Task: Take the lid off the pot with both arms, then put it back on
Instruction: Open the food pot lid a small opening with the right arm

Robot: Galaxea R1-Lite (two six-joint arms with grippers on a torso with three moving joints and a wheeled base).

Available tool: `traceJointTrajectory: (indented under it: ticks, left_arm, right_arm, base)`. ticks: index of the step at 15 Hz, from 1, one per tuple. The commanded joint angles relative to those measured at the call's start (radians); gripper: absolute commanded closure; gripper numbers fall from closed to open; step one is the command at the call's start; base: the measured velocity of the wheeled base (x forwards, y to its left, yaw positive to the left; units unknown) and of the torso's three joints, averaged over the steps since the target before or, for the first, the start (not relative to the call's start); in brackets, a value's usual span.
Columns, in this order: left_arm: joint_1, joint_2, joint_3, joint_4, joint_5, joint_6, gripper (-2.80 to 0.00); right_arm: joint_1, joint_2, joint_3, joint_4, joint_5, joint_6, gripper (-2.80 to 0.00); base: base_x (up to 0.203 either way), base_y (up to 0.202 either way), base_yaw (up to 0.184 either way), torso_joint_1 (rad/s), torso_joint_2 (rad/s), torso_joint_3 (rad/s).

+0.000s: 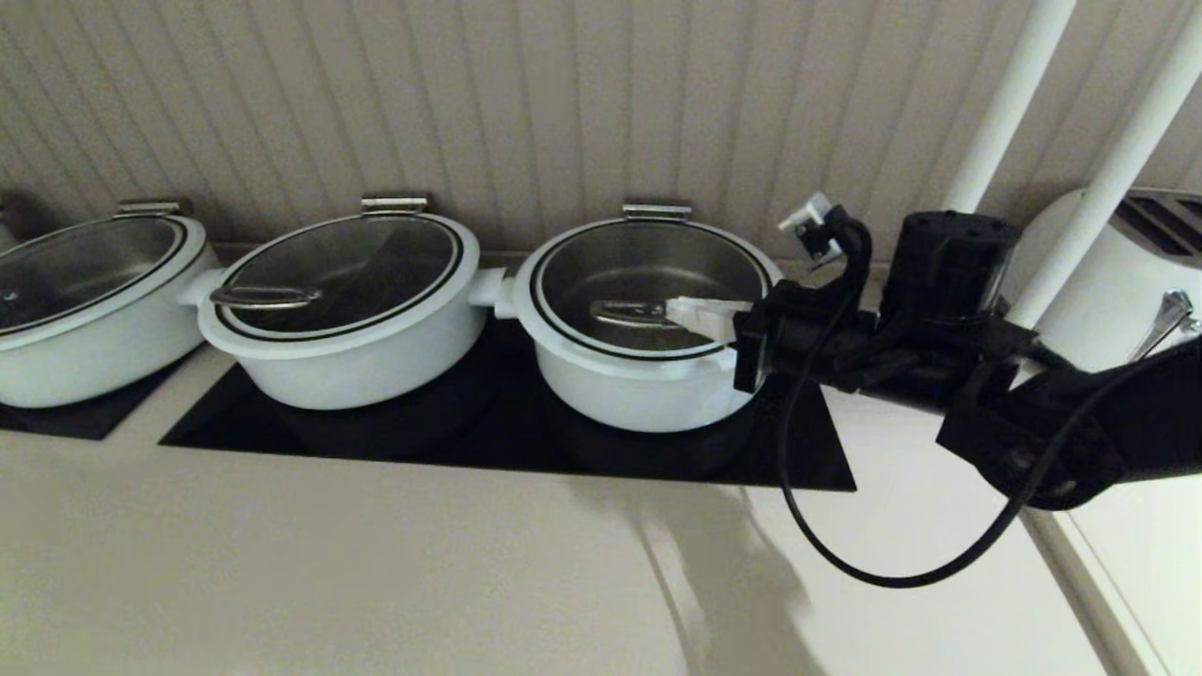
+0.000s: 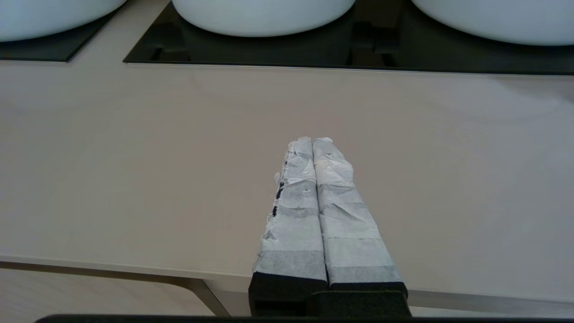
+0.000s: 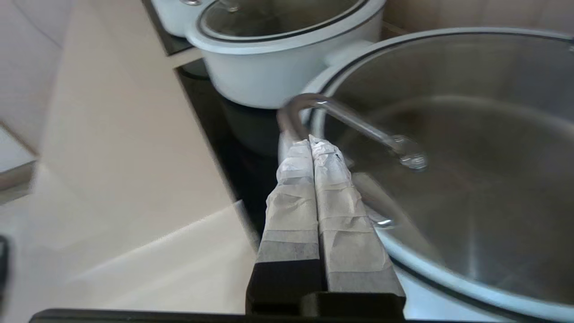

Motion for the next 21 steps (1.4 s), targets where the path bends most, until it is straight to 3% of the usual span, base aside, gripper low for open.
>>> traceJointTrajectory:
  ticks: [1, 8, 21]
  left_arm:
    - [0.0, 0.0, 0.0, 0.0, 0.001, 0.0, 0.0]
    - [0.0, 0.0, 0.0, -0.002, 0.001, 0.0, 0.0]
    - [0.0, 0.0, 0.0, 0.0, 0.001, 0.0, 0.0]
  right_arm:
    - [0.013, -0.054, 0.005, 0.025, 0.003, 0.004, 0.0]
    - [0.046, -0.013, 0.037, 0.055, -0.006, 0.006, 0.0]
    - [0.044, 0.056, 0.026, 0.048, -0.172, 0.006, 0.0]
  base:
    - [0.0, 0.0, 0.0, 0.0, 0.0, 0.0]
    - [0.0, 0.0, 0.0, 0.0, 0.0, 0.0]
    - [0.0, 0.0, 0.0, 0.0, 0.0, 0.0]
